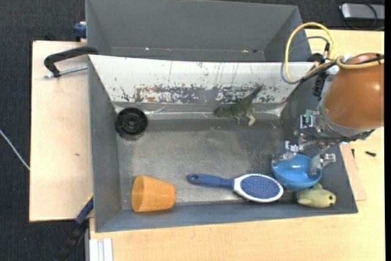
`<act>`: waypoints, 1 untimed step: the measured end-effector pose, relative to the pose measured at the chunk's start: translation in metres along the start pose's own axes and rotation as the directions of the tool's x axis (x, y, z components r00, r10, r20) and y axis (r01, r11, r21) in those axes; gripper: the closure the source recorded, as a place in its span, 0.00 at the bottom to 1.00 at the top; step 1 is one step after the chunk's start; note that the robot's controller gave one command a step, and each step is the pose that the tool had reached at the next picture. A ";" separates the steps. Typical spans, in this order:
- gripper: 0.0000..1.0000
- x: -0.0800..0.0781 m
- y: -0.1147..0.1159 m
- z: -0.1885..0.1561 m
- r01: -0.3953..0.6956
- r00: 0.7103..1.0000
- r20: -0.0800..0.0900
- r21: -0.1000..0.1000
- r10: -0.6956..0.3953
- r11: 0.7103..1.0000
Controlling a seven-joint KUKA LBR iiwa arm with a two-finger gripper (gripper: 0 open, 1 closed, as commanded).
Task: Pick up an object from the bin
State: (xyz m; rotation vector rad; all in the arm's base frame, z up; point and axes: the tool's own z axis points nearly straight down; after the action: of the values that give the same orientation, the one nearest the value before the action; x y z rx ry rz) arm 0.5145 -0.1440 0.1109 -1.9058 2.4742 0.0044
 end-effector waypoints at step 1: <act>0.00 -0.104 0.045 -0.006 0.121 0.993 -0.010 -0.007 -0.121 0.993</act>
Offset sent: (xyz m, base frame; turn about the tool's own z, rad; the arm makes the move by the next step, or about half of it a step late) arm -0.0186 0.1062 0.0062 -0.1142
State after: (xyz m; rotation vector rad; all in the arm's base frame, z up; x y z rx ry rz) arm 0.4975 -0.0317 0.1187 -2.0607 2.3629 0.0011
